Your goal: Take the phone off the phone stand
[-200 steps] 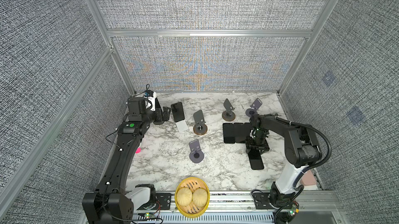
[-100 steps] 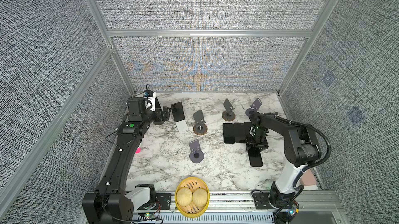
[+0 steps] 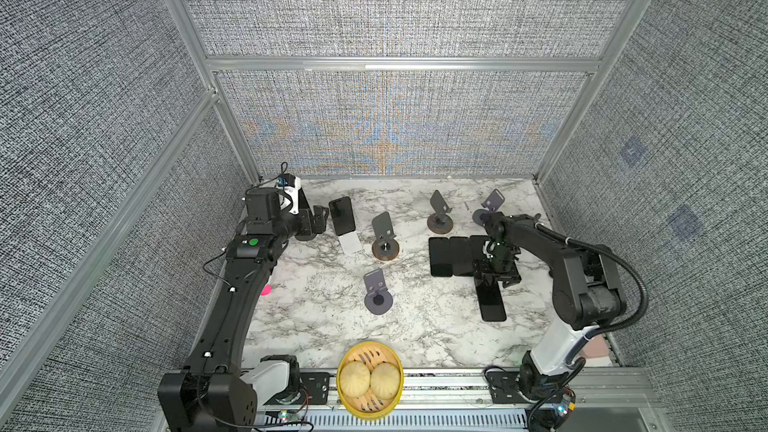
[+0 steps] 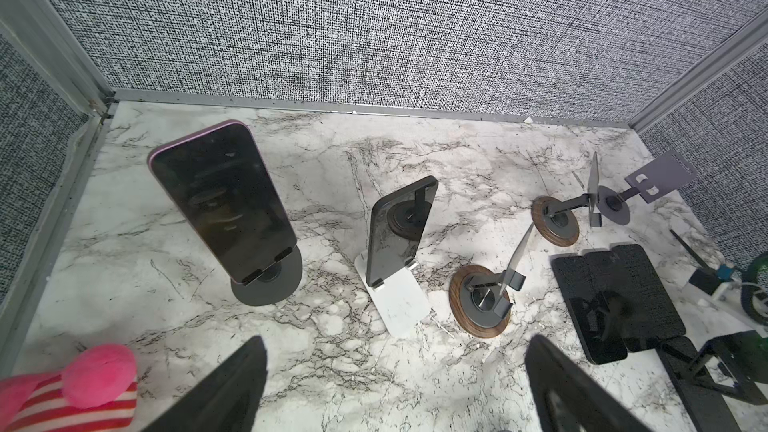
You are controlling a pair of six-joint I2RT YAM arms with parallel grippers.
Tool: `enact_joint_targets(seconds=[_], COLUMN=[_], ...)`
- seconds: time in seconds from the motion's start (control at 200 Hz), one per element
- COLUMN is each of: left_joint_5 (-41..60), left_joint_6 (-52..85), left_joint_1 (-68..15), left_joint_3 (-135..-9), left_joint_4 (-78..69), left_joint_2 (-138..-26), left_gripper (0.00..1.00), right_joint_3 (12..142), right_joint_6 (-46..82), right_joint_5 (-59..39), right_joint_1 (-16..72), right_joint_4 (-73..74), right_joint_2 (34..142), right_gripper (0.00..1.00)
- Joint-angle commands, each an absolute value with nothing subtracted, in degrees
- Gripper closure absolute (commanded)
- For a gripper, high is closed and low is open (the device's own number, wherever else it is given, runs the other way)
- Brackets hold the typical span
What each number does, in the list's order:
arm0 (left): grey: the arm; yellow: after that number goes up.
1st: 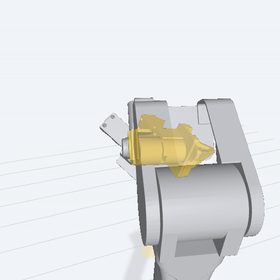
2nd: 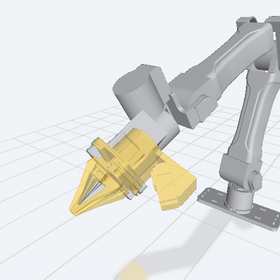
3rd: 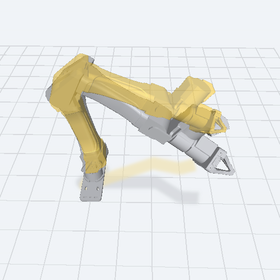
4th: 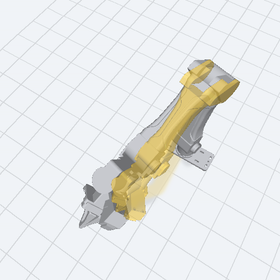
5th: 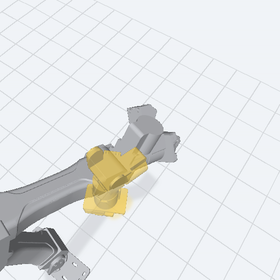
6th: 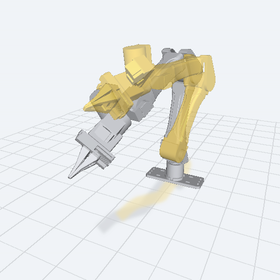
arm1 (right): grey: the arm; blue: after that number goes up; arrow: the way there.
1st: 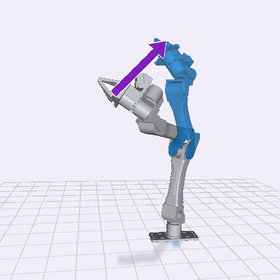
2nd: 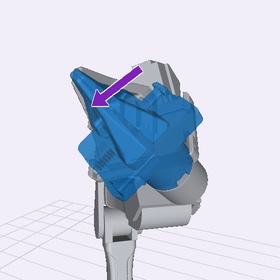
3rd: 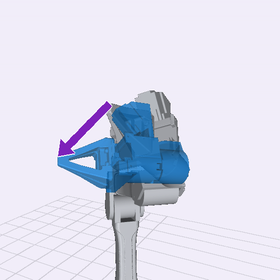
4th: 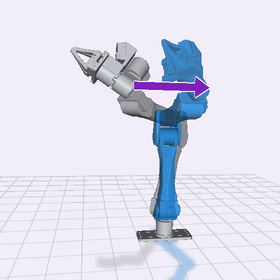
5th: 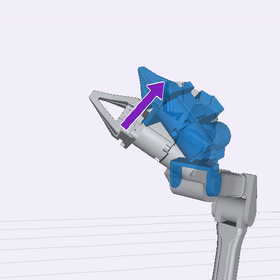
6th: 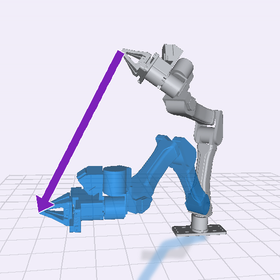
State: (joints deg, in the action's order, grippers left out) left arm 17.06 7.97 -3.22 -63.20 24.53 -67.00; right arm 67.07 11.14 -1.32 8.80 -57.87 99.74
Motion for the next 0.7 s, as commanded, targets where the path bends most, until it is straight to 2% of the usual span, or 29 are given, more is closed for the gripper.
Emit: enact_joint_targets(seconds=[0.0,0.21,0.335,0.48,0.6,0.695], left_joint_5=[17.57,15.89,11.57,-2.67,-13.36,-19.58], left_joint_6=[7.81,7.94,7.77,14.79,20.67,22.86], left_joint_1=[-3.08,-4.02,-8.36,-15.61,-21.67,-24.27], left_joint_3=[-63.47,-62.7,-61.83,-62.1,-56.7,-57.86], left_joint_4=[23.86,22.83,21.91,24.1,11.22,8.19], left_joint_2=[-67.36,-68.3,-69.72,-72.78,-74.29,-78.86], left_gripper=[0.01,0.01,0.01,0.01,0.01,0.01], right_joint_3=[67.84,68.2,68.4,68.57,68.47,67.84], right_joint_6=[12.43,14.71,16.72,20.27,22.1,21.93], right_joint_5=[-0.15,6.24,6.26,5.86,3.65,3.21], right_joint_1=[10.13,17.12,20.96,23.43,23.64,23.85], right_joint_4=[-58.68,-52.8,-48.63,-45.86,-44.85,-44.48], right_joint_2=[96.77,88.34,85.35,83.9,83.46,82.28], right_gripper=[0.12,0.08,0.09,0.06,0.04,0.04])
